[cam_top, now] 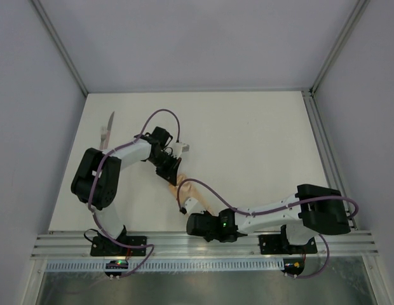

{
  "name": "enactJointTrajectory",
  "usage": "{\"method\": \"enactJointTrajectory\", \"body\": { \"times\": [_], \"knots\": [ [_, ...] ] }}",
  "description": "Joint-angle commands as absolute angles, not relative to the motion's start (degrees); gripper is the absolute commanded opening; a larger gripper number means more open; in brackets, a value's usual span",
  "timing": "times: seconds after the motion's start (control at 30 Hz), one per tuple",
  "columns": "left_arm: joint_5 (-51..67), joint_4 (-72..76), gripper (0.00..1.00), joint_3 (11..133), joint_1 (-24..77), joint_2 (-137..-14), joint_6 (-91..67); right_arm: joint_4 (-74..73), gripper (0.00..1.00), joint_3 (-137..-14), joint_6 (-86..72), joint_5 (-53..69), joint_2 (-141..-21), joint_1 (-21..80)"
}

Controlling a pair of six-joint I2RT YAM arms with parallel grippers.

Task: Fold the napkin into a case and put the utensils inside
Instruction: Fold the 2/3-rectangle-folded napkin at the center of the board, then grasp the top corner of the smaller rectangle folded napkin from the folded napkin.

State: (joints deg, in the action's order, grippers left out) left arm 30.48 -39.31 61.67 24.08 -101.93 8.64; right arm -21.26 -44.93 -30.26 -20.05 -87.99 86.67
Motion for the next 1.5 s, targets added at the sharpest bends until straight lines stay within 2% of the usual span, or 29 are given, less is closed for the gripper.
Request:
{"method": "enactJointTrajectory", "body": {
  "times": [0.0, 0.17, 0.27, 0.5, 0.6, 0.63, 0.73, 0.83, 1.27, 1.4, 1.47],
  "knots": [
    [30.49, -38.58, 0.00, 61.08, 23.64, -100.02, 10.63, -19.86, 0.16, -43.42, -30.76, -20.04, -86.76, 87.19],
    [31.90, -39.46, 0.00, 61.17, 23.64, -99.05, 11.60, -23.90, 0.39, -46.84, -29.80, -20.13, -81.22, 87.10],
    [32.26, -39.55, 0.00, 61.26, 23.64, -98.96, 11.51, -23.65, 0.46, -48.69, -28.04, -18.82, -75.95, 85.53],
    [31.20, -39.02, 0.00, 61.00, 23.64, -98.44, 10.55, -15.04, 0.45, -40.00, -33.12, -13.28, -67.60, 76.23],
    [30.76, -39.11, 0.00, 60.73, 23.64, -98.17, 10.98, -9.42, 0.39, -37.18, -34.98, -10.30, -67.06, 70.87],
    [30.50, -39.20, 0.00, 60.82, 23.64, -98.09, 11.25, -9.06, 0.32, -36.74, -35.33, -9.94, -67.58, 70.14],
    [29.80, -39.55, 0.00, 60.64, 23.56, -97.91, 11.86, -9.49, 0.23, -36.22, -35.15, -8.62, -71.71, 69.79],
    [29.53, -39.38, 0.00, 60.03, 23.64, -97.65, 12.39, -10.28, 0.21, -33.85, -38.65, -9.05, -74.97, 69.79],
    [26.89, -38.23, 0.00, 56.78, 23.64, -95.63, 14.41, -17.22, 0.23, -36.47, -41.49, -15.81, -78.58, 69.52],
    [27.60, -38.41, 0.00, 56.69, 23.64, -95.27, 14.15, -19.41, 0.39, -36.74, -41.31, -14.95, -72.35, 66.72],
    [27.60, -38.41, 0.00, 56.69, 23.64, -95.27, 14.15, -19.60, 0.44, -36.56, -41.31, -13.46, -67.97, 65.22]
  ]
}}
